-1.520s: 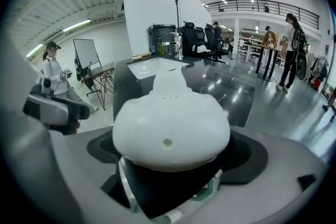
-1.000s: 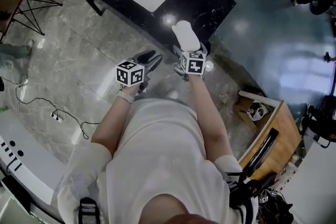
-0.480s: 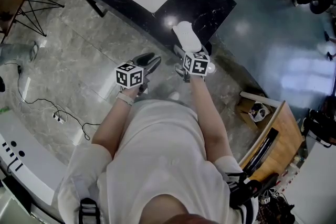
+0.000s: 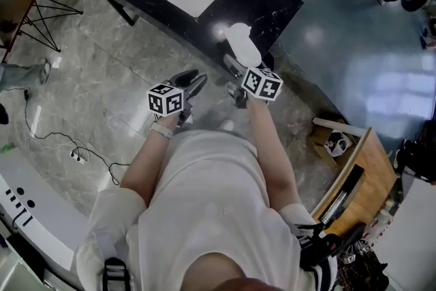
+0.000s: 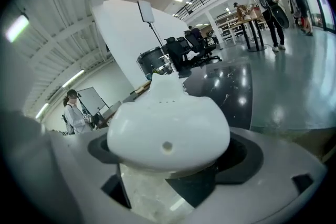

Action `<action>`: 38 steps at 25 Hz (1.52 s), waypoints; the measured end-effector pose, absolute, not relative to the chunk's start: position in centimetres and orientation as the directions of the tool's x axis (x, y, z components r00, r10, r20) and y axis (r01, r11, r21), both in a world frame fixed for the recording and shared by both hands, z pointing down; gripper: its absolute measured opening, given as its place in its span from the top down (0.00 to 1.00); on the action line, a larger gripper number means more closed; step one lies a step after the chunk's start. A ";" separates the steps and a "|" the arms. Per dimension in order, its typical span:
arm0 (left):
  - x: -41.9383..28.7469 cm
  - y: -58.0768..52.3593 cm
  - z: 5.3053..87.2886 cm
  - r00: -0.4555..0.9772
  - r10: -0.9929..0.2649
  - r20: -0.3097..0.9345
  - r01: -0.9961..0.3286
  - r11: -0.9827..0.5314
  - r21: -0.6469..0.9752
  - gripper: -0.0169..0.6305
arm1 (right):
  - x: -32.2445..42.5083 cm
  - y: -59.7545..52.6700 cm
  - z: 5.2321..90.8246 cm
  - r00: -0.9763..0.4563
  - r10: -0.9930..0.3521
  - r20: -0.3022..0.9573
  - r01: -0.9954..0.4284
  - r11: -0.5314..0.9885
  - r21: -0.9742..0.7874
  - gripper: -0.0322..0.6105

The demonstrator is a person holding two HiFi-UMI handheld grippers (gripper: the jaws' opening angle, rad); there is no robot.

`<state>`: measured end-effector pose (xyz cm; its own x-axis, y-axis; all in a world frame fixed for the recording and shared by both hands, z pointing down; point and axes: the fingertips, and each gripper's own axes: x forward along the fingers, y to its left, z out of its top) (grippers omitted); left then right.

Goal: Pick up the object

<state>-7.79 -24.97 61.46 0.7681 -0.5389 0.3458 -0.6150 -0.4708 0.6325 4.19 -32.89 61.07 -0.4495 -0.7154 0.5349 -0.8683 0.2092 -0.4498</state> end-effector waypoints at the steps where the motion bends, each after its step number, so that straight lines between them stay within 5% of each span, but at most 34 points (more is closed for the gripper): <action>1: -7.7 -25.0 61.1 0.769 -0.541 0.339 -0.612 -0.474 0.633 0.75 | 4.1 -32.7 60.3 -0.462 -0.720 0.518 -0.858 0.214 -0.468 0.15; 17: -3.9 -25.8 53.5 0.838 -0.528 0.139 -0.482 -0.595 0.643 0.75 | 3.7 -29.9 47.8 -0.598 -0.765 0.238 -0.703 0.358 -0.614 0.15; 38: 7.3 -23.1 43.1 0.964 -0.254 -0.079 -0.172 -0.822 0.543 0.75 | 10.5 -22.0 39.9 -0.657 -0.753 0.040 -0.628 0.518 -0.581 0.15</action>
